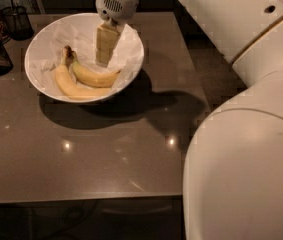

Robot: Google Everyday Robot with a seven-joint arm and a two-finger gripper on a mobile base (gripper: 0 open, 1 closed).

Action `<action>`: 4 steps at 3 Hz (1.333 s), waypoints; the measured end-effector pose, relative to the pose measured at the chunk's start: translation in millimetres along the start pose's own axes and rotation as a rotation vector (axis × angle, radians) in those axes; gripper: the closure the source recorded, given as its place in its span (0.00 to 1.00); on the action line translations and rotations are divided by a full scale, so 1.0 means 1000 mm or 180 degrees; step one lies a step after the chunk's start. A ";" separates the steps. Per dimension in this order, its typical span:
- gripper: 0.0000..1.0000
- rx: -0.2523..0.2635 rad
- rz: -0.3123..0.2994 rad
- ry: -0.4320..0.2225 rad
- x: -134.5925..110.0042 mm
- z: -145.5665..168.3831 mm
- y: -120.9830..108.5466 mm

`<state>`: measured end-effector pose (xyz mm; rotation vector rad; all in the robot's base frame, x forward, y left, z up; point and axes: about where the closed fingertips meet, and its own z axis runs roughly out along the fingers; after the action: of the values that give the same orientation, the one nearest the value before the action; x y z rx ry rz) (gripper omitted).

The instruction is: Pick banana from white bowl

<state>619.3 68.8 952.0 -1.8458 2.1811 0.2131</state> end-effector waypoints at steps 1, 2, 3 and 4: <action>0.37 -0.0028 -0.0005 0.0033 -0.005 0.010 -0.008; 0.39 -0.0052 -0.0026 0.0100 -0.011 0.023 -0.014; 0.50 -0.0095 -0.0013 0.0170 -0.013 0.038 -0.020; 0.49 -0.0131 -0.0016 0.0215 -0.014 0.050 -0.024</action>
Offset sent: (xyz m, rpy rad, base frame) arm 0.0120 0.0071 -0.0277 -0.1145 0.0933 0.0297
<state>650.2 92.4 910.4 -1.9069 2.2327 0.1987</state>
